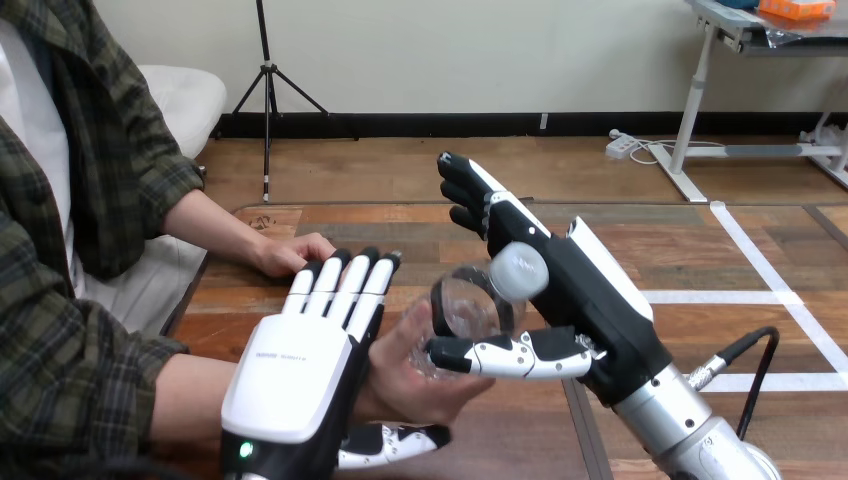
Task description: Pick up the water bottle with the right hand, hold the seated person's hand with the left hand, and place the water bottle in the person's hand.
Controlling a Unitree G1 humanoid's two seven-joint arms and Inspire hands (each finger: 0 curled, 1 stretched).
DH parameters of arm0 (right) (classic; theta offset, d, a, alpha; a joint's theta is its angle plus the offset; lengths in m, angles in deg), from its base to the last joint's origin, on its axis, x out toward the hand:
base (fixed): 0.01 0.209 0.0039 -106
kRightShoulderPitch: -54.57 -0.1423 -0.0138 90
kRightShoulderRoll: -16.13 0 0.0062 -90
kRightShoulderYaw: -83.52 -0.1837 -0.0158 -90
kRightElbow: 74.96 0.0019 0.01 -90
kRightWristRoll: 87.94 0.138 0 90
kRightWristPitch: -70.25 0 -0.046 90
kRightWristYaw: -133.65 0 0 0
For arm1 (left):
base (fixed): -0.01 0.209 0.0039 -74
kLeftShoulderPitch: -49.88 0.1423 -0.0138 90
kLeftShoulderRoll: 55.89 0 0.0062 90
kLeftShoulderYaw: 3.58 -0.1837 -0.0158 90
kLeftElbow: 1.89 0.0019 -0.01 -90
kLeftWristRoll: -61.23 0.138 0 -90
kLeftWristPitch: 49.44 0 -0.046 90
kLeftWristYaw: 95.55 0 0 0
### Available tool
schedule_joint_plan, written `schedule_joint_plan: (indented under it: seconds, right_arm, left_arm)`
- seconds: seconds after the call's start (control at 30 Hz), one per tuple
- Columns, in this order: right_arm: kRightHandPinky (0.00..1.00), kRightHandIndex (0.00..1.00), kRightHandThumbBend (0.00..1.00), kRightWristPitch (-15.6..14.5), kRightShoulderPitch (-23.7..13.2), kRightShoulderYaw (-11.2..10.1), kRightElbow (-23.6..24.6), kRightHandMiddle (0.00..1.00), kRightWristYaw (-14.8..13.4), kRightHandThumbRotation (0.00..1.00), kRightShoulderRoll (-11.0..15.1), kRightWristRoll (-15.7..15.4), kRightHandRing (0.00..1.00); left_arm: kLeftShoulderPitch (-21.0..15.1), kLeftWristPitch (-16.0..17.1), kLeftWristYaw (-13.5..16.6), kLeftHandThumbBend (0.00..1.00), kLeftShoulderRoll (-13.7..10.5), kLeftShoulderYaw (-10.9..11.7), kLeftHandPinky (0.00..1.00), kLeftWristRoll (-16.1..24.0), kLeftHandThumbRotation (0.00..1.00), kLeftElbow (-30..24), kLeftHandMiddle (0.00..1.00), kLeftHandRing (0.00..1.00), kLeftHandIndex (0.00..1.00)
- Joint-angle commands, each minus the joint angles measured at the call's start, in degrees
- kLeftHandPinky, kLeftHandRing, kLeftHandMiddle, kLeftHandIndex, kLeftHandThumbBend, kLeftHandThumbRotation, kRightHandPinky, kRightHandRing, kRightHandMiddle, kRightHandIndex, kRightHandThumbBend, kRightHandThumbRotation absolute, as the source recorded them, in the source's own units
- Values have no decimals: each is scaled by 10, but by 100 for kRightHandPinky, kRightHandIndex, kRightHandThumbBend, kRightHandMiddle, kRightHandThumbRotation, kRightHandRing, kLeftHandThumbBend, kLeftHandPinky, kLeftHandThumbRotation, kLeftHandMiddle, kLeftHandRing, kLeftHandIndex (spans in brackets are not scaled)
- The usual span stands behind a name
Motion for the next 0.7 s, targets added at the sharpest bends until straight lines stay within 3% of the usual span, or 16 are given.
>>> schedule_joint_plan:
  seconds: [0.0, 0.17, 0.33, 0.67]
  right_arm:
    - [99, 96, 79, 9, -6, -8, 17, 99, -11, 20, -7, 11, 99]
    - [97, 96, 78, 16, 2, -11, 20, 99, -20, 20, -13, 13, 98]
    - [95, 94, 75, 32, 12, -16, 18, 97, -36, 18, -27, 17, 96]
    - [84, 87, 63, 76, 29, -21, 5, 90, -81, 21, -62, 20, 89]
  left_arm:
    - [-41, 76, 95, 88, -5, -7, 100, -15, 56, 38, 100, 100, 100]
    - [-50, 130, 177, 81, 6, -12, 99, -16, 63, 78, 100, 100, 100]
    - [-57, 189, 231, 72, 21, -20, 96, -30, 74, 114, 100, 100, 100]
    - [-61, 284, 272, 59, 57, -40, 95, -77, 94, 162, 100, 100, 100]
